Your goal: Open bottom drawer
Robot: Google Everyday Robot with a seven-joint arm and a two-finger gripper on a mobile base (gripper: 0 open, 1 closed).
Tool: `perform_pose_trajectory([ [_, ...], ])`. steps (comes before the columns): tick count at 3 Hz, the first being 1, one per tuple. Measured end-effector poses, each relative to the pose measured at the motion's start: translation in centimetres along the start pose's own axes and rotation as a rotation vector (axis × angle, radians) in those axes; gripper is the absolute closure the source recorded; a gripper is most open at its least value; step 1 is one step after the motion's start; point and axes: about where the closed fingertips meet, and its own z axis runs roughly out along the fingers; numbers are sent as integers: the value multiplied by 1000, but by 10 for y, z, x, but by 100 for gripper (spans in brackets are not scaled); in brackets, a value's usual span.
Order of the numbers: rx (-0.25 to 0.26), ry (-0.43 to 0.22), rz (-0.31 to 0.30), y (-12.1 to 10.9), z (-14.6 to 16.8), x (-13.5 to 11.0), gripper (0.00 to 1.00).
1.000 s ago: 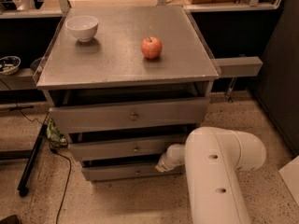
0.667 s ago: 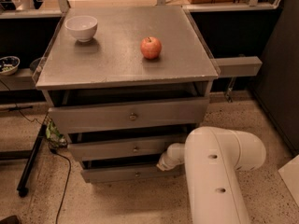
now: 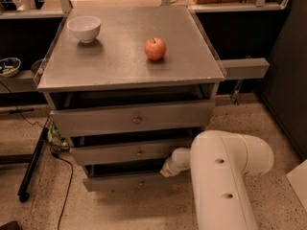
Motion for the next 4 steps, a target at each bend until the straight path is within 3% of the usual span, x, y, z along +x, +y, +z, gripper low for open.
perform_pose_trajectory([
  [2, -61, -28, 38, 32, -22, 29, 100],
  [3, -66, -28, 45, 35, -24, 34, 85],
  [4, -66, -28, 45, 35, -24, 34, 53],
])
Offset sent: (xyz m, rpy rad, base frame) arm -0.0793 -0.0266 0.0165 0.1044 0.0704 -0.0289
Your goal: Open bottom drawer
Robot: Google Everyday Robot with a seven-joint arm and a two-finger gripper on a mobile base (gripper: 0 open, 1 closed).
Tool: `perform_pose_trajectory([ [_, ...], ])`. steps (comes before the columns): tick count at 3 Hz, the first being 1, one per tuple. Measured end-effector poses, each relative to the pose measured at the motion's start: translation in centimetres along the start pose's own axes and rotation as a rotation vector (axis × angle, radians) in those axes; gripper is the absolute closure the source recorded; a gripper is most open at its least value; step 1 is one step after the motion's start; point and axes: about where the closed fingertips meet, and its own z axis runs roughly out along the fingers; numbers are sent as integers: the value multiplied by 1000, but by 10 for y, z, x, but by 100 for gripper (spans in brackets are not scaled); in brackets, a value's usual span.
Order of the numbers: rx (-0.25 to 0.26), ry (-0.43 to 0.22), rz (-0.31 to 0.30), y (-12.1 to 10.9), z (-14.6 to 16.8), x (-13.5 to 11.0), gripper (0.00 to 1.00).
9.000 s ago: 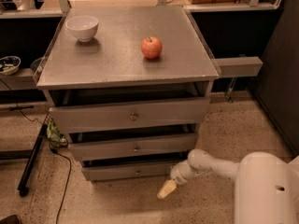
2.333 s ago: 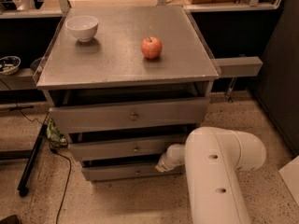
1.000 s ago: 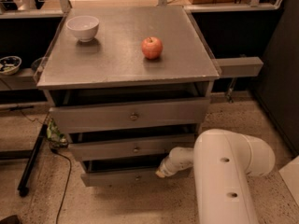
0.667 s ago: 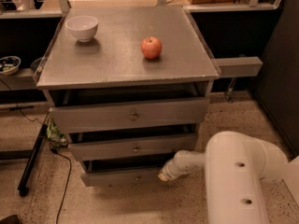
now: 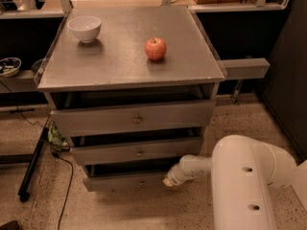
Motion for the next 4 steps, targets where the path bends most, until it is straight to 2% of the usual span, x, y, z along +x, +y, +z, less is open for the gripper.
perform_pose_trajectory([
  [1, 0, 0, 0, 0, 0, 0, 30],
  [2, 0, 0, 0, 0, 0, 0, 0],
  [3, 0, 0, 0, 0, 0, 0, 0],
  [4, 35, 23, -3, -2, 6, -1, 0],
])
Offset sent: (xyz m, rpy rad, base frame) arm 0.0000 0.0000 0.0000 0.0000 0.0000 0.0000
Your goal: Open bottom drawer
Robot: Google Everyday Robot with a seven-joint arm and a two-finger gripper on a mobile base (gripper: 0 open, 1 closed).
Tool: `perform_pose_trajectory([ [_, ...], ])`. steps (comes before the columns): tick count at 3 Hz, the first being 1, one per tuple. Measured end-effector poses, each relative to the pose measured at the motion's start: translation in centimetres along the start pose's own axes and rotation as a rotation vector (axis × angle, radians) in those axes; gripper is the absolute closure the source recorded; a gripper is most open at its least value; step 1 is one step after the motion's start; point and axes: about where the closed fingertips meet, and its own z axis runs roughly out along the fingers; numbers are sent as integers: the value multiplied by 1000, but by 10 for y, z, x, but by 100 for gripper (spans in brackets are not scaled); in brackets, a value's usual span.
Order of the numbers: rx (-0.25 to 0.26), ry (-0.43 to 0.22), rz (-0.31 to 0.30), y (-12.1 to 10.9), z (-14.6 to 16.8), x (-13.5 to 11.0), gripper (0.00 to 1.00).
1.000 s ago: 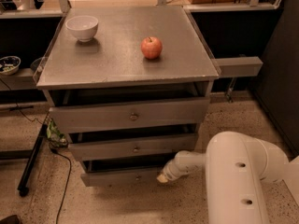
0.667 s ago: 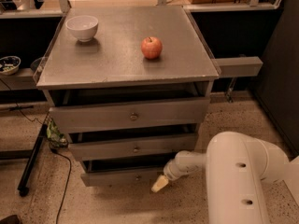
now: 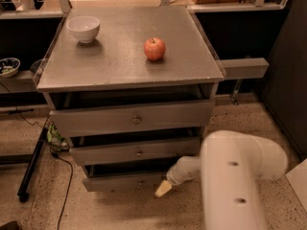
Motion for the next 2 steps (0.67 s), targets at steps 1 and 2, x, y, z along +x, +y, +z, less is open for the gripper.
perform_pose_trajectory([
  [1, 82, 55, -8, -11, 18, -4, 0],
  [2, 127, 89, -28, -21, 29, -12, 0],
])
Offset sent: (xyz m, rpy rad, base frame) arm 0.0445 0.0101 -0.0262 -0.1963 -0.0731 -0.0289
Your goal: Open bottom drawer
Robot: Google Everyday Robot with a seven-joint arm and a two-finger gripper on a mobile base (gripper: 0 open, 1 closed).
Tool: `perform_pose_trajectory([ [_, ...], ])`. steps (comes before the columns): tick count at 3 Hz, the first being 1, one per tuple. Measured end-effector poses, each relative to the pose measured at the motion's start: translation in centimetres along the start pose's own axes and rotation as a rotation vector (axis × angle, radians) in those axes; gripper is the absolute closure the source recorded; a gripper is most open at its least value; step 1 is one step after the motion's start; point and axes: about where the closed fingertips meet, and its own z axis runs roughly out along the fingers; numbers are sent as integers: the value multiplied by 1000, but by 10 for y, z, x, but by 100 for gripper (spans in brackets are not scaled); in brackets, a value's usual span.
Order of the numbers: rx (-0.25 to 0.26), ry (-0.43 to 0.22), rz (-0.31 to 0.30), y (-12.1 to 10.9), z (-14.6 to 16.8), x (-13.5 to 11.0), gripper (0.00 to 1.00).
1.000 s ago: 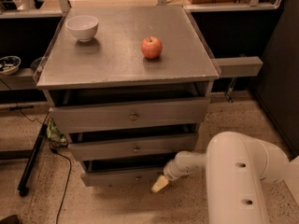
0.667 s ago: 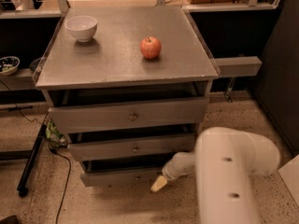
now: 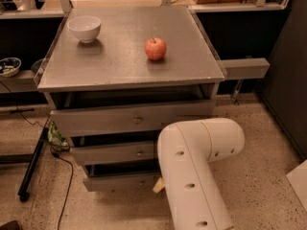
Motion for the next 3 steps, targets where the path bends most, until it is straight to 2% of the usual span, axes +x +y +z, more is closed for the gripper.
perform_pose_trajectory([
  [1, -14, -9, -6, 1, 0, 0, 0],
  [3, -101, 3, -28, 20, 19, 6, 0],
])
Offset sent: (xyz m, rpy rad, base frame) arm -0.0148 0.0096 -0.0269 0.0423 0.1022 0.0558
